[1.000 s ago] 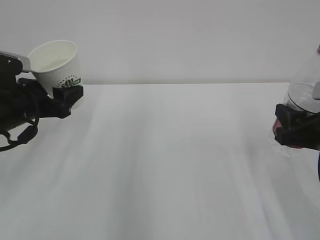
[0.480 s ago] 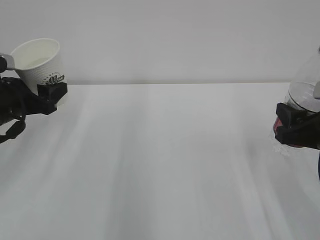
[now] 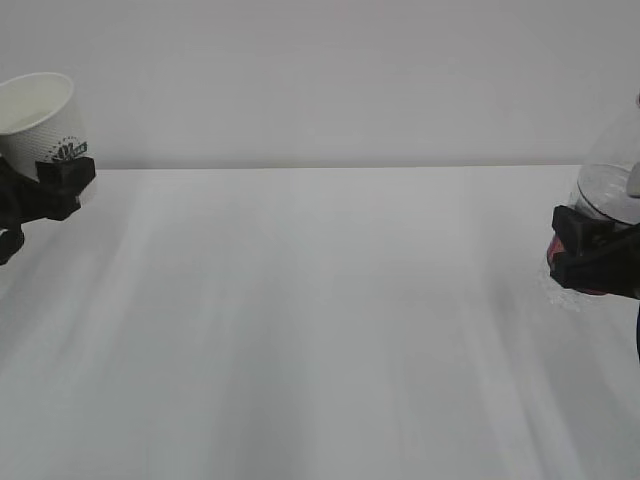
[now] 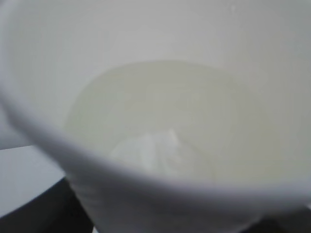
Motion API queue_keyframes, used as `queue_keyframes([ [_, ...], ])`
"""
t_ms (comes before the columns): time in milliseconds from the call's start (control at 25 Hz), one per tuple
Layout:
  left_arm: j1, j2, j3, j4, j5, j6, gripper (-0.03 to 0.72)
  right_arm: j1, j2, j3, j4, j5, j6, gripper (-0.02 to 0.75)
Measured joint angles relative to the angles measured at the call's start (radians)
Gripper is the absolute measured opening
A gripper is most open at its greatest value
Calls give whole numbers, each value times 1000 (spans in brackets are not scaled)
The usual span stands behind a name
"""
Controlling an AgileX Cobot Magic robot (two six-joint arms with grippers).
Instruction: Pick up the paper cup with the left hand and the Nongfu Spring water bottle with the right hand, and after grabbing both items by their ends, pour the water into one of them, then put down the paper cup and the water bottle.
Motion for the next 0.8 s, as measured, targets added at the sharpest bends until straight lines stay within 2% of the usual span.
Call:
queue_keyframes([
  [520, 95, 3, 0, -44, 2, 2, 516, 0, 0, 0, 1, 0, 3, 464],
  [800, 113, 15, 0, -46, 2, 4, 516, 0, 0, 0, 1, 0, 5, 464],
])
